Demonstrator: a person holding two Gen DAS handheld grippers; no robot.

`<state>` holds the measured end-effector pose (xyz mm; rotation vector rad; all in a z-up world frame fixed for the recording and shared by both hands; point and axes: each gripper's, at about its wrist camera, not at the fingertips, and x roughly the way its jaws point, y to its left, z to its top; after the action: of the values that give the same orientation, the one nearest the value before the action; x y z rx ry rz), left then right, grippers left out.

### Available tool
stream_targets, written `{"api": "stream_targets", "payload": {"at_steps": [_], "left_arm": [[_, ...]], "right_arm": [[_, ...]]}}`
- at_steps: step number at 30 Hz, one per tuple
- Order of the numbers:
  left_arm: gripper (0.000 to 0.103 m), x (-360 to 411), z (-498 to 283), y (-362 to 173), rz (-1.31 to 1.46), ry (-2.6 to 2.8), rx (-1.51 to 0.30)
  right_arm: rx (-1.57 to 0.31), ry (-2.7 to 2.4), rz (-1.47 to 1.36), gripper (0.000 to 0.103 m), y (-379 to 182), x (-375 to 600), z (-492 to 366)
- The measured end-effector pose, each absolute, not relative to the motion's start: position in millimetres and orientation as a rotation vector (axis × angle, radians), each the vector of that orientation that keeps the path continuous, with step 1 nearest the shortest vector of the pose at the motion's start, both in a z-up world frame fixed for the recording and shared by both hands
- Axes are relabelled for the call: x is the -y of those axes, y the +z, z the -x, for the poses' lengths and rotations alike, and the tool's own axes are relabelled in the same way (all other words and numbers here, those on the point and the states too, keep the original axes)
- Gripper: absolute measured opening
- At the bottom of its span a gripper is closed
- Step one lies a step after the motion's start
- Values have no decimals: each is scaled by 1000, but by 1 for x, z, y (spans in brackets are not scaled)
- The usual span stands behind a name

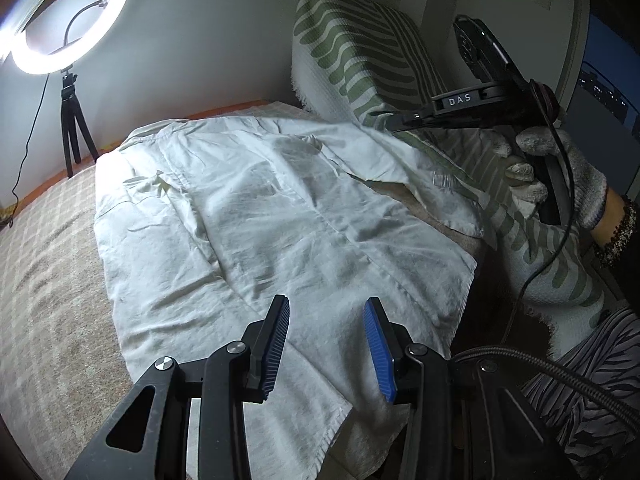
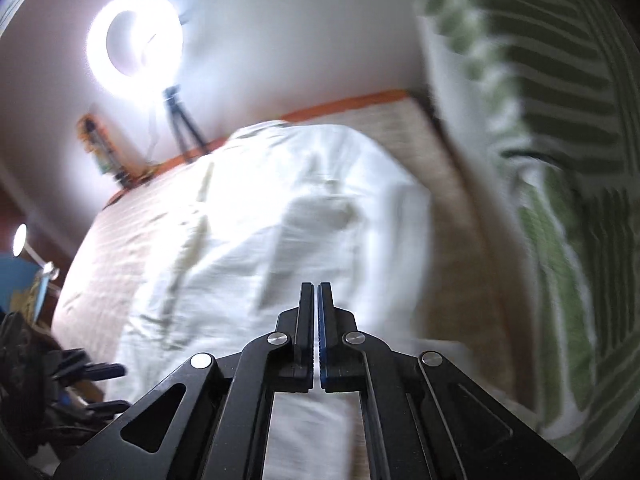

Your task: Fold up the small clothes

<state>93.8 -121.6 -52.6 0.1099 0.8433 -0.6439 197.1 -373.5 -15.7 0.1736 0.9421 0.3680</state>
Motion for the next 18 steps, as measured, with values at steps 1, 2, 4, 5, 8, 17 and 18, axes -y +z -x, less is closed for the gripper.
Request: {"api": "stream_targets", "payload": {"at_steps": [1,2,4,5,8,17,18], "left_arm": [[40,120,-94,-52,-108,-641,-842],[40,118,-93,-52,-106,-638,-842],[40,114,-93,-52,-102,-631,-842],[40,112,-93,-52,-101,-628,-843],[40,105,-92,-53,-95,-616,-846],[40,90,-92,-53,-77,-607,-850],[40,90,-92,-52,-76,-609,-850]], "right_arm": [[-943,387,-164,0,-15,362,-198],[-946,406,-155,0,-16,352,-203],[-962,442,-130,0,-19,328,-208],[-973,459,-119,0,-22,318,-210],[-995,473,-46,0,-29,297,-215],[-960,229,-99,28,-29,389,-221],[-972,206,-137,28,-32,407,-222]]}}
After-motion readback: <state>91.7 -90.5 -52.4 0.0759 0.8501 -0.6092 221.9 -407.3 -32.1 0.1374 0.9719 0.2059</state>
